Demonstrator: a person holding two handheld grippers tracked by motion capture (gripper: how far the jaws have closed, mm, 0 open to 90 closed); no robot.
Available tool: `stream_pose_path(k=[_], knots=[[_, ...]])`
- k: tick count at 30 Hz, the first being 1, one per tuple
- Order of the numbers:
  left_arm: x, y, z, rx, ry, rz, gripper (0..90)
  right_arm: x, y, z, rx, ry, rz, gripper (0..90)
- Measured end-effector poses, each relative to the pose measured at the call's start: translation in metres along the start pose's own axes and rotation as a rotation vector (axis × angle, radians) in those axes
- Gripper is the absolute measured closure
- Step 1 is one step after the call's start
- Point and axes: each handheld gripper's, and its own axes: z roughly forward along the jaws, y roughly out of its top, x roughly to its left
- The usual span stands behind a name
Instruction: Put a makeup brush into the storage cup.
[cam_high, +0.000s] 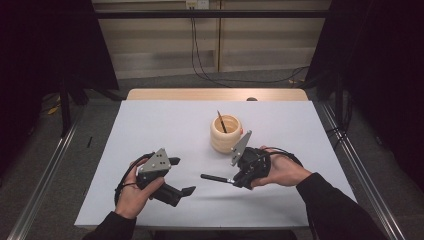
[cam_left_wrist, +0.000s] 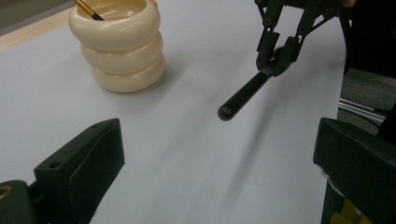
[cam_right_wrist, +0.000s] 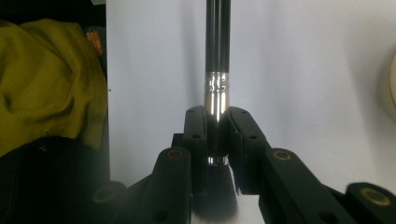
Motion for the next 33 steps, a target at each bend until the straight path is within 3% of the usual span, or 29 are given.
stream_pose_path(k=[10, 15, 23, 26, 33], knots=[[-0.002, 0.007, 0.013, 0.047, -0.051, 0.019, 3.5, 0.003, 0.002, 0.003, 0.024, 0.012, -0.02, 78.2], [-0.003, 0.01, 0.02, 0.066, -0.053, 0.017, 3.7, 0.005, 0.003, 0.006, 0.035, 0.018, -0.029, 78.2], [-0.008, 0.016, 0.03, 0.112, -0.083, 0.055, 2.6, 0.006, 0.007, 0.009, 0.06, 0.024, -0.048, 78.2], [-0.01, 0.017, 0.034, 0.12, -0.098, 0.092, 4.1, 0.008, 0.008, 0.009, 0.065, 0.03, -0.046, 78.2], [-0.013, 0.018, 0.043, 0.151, -0.117, 0.094, 4.9, 0.01, 0.011, 0.014, 0.062, 0.031, -0.069, 78.1]])
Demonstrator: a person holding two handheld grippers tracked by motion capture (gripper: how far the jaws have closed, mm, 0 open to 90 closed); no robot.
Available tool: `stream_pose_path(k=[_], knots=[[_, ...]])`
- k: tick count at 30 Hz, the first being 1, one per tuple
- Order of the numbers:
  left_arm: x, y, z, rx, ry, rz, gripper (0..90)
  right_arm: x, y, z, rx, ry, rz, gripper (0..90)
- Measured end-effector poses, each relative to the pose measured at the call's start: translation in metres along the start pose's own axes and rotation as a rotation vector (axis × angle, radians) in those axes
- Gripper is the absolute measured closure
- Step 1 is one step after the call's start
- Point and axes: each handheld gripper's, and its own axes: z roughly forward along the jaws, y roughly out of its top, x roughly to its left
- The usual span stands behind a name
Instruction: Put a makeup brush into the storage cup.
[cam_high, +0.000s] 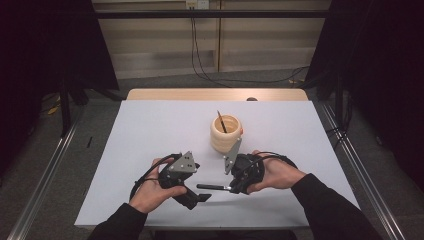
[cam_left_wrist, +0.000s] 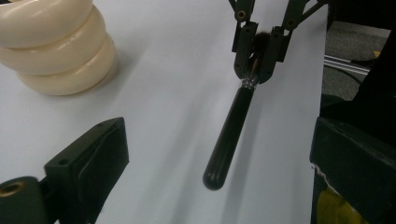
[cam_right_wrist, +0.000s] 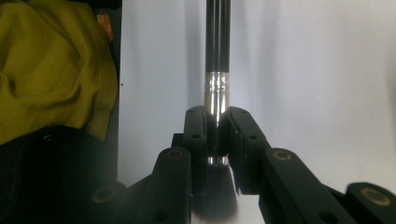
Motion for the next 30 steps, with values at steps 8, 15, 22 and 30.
stream_pose_path(k=[8, 15, 22, 30], knots=[[-0.003, 0.001, 0.009, 0.016, 0.005, 0.017, 10.2, -0.001, 0.0, 0.001, 0.007, -0.001, -0.015, 78.1], [-0.002, 0.003, 0.017, 0.05, -0.004, 0.036, 16.8, 0.0, 0.0, 0.001, -0.005, 0.001, -0.016, 78.1], [0.001, 0.005, 0.021, 0.12, -0.054, 0.035, 27.2, 0.001, 0.002, 0.003, -0.003, 0.0, -0.023, 78.1], [0.002, 0.009, 0.022, 0.17, -0.074, 0.031, 46.0, 0.002, 0.002, 0.003, -0.006, -0.007, -0.027, 78.2]])
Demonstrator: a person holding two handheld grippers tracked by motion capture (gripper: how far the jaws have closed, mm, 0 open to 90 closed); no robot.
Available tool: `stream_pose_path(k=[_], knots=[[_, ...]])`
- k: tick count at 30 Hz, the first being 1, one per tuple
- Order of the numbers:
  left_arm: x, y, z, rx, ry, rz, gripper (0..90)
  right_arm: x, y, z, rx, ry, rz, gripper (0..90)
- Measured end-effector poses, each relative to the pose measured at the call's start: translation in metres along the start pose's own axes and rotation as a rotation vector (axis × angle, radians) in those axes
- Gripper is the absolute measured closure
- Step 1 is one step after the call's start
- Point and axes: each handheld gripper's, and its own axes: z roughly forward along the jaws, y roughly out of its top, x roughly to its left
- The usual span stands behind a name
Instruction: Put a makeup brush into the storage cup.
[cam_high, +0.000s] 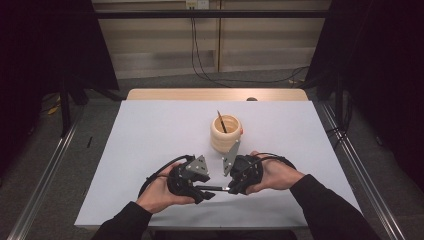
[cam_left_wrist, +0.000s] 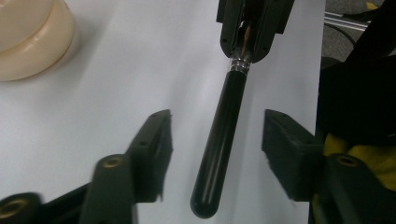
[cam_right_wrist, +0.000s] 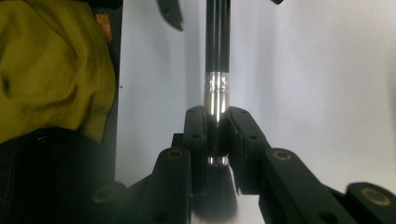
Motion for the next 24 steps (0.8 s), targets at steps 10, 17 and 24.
stream_pose_path(k=[10, 17, 24], knots=[[0.002, 0.0, 0.0, 0.007, -0.061, -0.001, 63.0, 0.003, 0.001, 0.001, 0.004, 0.01, -0.004, 78.2], [0.0, 0.001, 0.005, 0.038, -0.053, 0.019, 72.0, 0.003, 0.002, 0.003, 0.004, 0.008, -0.019, 78.2], [0.001, -0.001, 0.01, 0.059, -0.066, 0.012, 72.5, 0.003, 0.002, 0.003, -0.001, 0.012, -0.022, 78.2]])
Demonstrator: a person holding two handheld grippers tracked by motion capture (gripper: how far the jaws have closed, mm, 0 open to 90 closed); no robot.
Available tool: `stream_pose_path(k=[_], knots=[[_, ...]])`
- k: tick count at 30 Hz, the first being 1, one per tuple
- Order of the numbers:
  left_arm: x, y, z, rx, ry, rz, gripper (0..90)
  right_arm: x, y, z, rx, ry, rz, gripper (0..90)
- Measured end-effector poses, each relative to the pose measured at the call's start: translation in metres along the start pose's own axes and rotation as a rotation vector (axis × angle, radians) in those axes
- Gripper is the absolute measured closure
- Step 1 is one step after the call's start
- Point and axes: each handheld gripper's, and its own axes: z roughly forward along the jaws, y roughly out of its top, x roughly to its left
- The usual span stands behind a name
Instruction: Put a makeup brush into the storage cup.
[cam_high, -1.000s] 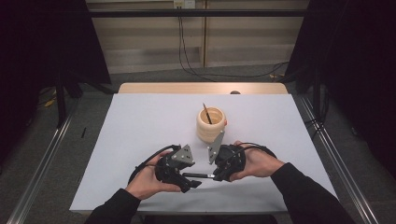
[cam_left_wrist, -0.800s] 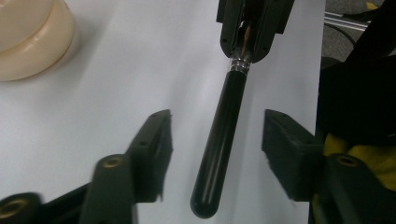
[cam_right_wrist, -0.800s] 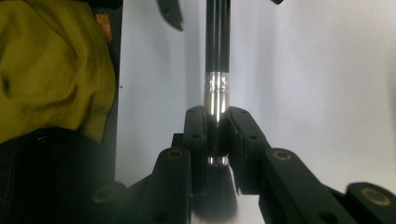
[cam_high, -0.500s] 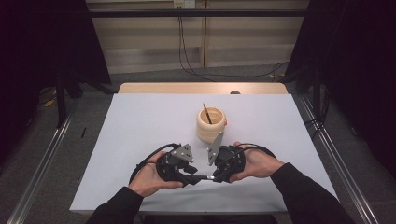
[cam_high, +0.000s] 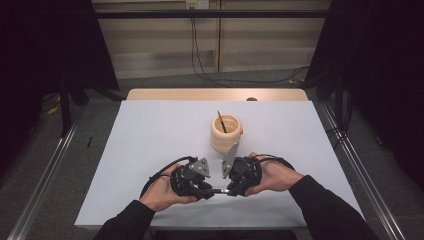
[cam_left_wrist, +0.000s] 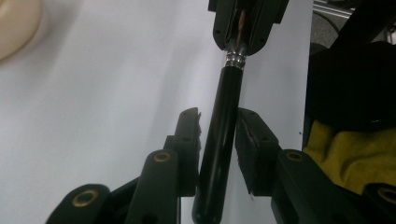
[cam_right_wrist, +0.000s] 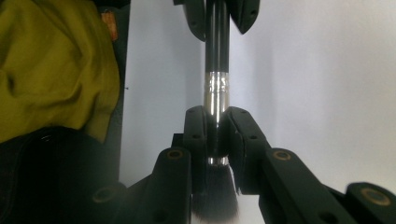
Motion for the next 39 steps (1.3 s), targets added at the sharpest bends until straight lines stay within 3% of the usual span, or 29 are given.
stream_pose_path(k=[5, 6, 10, 11, 19, 24, 25, 27, 28, 29, 37, 39], knots=[[-0.001, 0.0, 0.002, 0.008, -0.022, 0.03, 75.3, 0.001, 0.0, 0.001, 0.003, 0.002, -0.012, 78.2], [-0.002, 0.0, 0.002, 0.02, -0.004, 0.039, 76.0, 0.001, 0.0, 0.001, 0.007, 0.006, -0.013, 78.1], [-0.004, -0.001, 0.004, 0.031, -0.054, 0.054, 78.4, 0.002, 0.0, 0.003, 0.003, 0.008, -0.044, 77.4], [-0.005, -0.001, 0.004, 0.04, -0.046, 0.067, 79.1, 0.003, -0.001, 0.004, 0.006, 0.018, -0.036, 77.2], [-0.003, -0.002, 0.005, 0.023, -0.085, -0.003, 79.4, 0.001, -0.004, 0.005, -0.022, 0.024, -0.031, 76.1], [-0.002, -0.004, 0.007, 0.019, -0.082, -0.009, 79.5, 0.001, -0.006, 0.007, -0.026, 0.026, -0.031, 75.2], [-0.002, -0.005, 0.007, 0.016, -0.102, -0.012, 79.5, 0.001, -0.007, 0.007, -0.03, 0.02, -0.03, 75.2], [-0.001, -0.005, 0.007, 0.014, -0.086, -0.013, 79.5, 0.001, -0.008, 0.006, -0.037, 0.024, -0.019, 72.9], [-0.001, -0.005, 0.006, 0.015, -0.107, -0.025, 79.5, 0.001, -0.009, 0.005, -0.039, 0.021, -0.023, 72.6], [-0.001, -0.005, 0.007, 0.005, -0.09, -0.031, 79.4, 0.001, -0.01, 0.004, -0.04, 0.029, -0.021, 72.5], [-0.001, -0.008, 0.004, -0.016, -0.089, -0.048, 79.4, -0.002, -0.017, -0.003, -0.104, 0.004, 0.043, 55.8], [-0.002, -0.01, 0.003, -0.026, -0.089, -0.05, 79.4, -0.003, -0.02, -0.005, -0.142, -0.01, 0.033, 50.6]])
